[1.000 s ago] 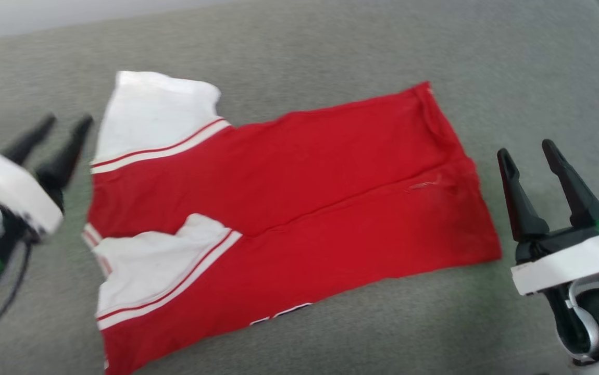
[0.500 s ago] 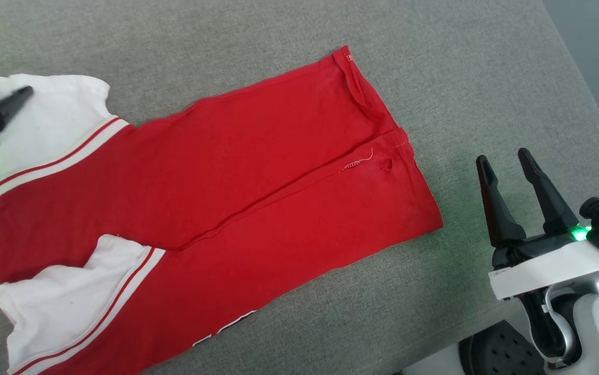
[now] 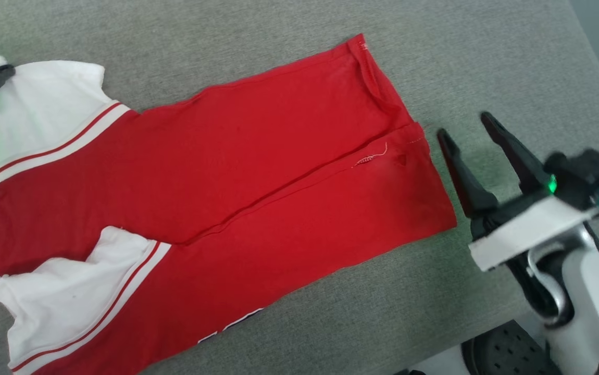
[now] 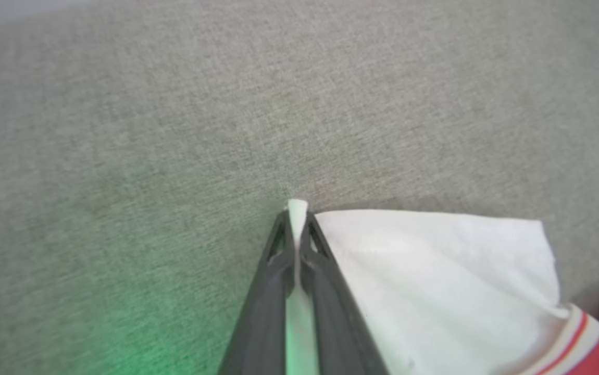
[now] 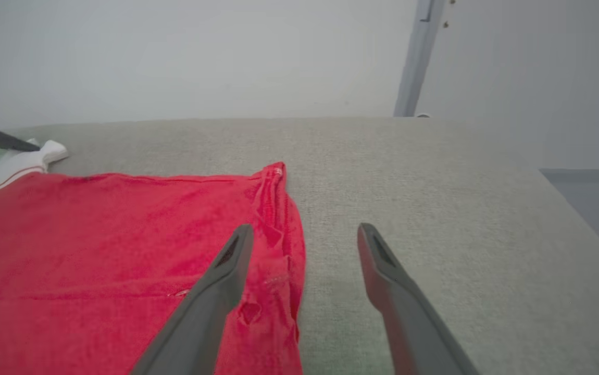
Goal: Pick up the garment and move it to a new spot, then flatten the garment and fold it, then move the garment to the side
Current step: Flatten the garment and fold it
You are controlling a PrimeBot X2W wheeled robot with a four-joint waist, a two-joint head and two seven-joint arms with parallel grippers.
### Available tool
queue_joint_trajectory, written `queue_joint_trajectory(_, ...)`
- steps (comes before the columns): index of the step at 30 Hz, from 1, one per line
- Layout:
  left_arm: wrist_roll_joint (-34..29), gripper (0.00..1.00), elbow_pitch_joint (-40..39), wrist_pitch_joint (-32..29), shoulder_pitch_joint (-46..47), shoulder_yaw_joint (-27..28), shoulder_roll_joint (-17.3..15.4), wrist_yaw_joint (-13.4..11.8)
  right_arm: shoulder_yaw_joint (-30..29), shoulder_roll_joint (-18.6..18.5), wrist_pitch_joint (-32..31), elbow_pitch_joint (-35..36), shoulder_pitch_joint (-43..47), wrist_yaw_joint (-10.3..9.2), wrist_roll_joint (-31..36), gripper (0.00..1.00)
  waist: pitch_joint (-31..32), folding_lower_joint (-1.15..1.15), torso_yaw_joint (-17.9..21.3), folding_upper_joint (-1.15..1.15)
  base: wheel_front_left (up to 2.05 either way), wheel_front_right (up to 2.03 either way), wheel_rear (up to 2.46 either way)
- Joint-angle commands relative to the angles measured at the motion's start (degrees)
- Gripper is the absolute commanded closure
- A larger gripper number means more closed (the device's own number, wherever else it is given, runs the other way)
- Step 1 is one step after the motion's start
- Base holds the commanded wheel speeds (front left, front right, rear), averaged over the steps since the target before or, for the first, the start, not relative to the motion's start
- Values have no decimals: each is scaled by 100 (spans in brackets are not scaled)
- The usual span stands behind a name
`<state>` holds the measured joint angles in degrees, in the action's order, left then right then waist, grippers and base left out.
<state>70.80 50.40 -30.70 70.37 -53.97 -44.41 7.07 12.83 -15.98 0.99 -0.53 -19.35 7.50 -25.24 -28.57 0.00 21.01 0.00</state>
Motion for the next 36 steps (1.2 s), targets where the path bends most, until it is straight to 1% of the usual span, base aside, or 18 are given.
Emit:
queue_joint_trajectory(1, -37, 100, 34, -90, -149, -172, 168, 30, 162, -132, -255, -63, -323, -3, -49, 0, -50, 0, -69, 0, 0, 0, 0)
queue_joint_trajectory(2, -51, 100, 9, -55, -121, -187, 203, 38, 274, -204, -445, -126, -488, -3, -103, 0, -70, 0, -104, 0, 0, 0, 0)
queue_joint_trajectory(3, -51, 100, 9, -55, -121, -187, 203, 38, 274, -204, -445, -126, -488, -3, -103, 0, -70, 0, -104, 0, 0, 0, 0)
queue_joint_trajectory(5, -91, 100, -45, 35, -28, -207, 286, 39, 538, -391, -836, -282, -892, -3, -224, 0, -111, 0, -190, 0, 0, 0, 0)
queue_joint_trajectory(10, -164, 100, -308, 165, 163, -326, 463, 50, 1187, -729, -2066, -994, -2033, -4, -907, 0, -234, 0, -464, 0, 0, 0, 0)
queue_joint_trajectory(13, -152, 100, -536, 251, 247, -403, 516, 51, 1415, -870, -2736, -1512, -2763, -4, -1321, 0, -317, 0, -640, 0, 0, 0, 0)
queue_joint_trajectory(18, -82, 100, -846, 379, 343, -551, 624, 52, 1661, -864, -3292, -2394, -3663, -3, -1787, 0, -442, 0, -960, 0, 0, 0, 0)
queue_joint_trajectory(23, 20, 100, -1000, 557, 401, -672, 744, 51, 2039, -910, -3644, -3069, -4113, -3, -2030, 0, -512, 0, -1208, 0, 0, 0, 0)
queue_joint_trajectory(24, 30, 100, -1016, 595, 395, -695, 761, 51, 2139, -918, -3722, -3172, -4135, -3, -2050, 46, -509, 0, -1240, 0, 0, 0, 0)
queue_joint_trajectory(25, 53, 100, -1026, 633, 389, -721, 775, 45, 2222, -917, -3743, -3236, -4144, -3, -2100, 62, -499, 0, -1268, 0, 0, 0, 0)
queue_joint_trajectory(26, 80, 100, -1049, 698, 383, -740, 782, 45, 2245, -925, -3686, -3289, -4166, -3, -2173, 100, -485, 0, -1293, 0, 0, 0, 0)
queue_joint_trajectory(29, 202, 100, -1135, 966, 339, -742, 813, 46, 2308, -1011, -3431, -3398, -4203, -4, -2235, 100, -345, 0, -1379, 0, 0, 0, 0)
queue_joint_trajectory(32, 350, 100, -1279, 1283, 241, -734, 848, 46, 2372, -1116, -3109, -3419, -4142, -4, -2263, 100, -61, 0, -1510, 0, 0, 0, 0)
queue_joint_trajectory(34, 490, 100, -1463, 1461, 96, -764, 844, 46, 2437, -1188, -2931, -3334, -4031, -4, -2316, 100, 177, 0, -1617, 0, 0, 0, 0)
queue_joint_trajectory(36, 625, 100, -1735, 1637, -76, -814, 790, 46, 2490, -1334, -2764, -3182, -3851, -4, -2381, 100, 427, 0, -1748, 0, 0, 0, 0)
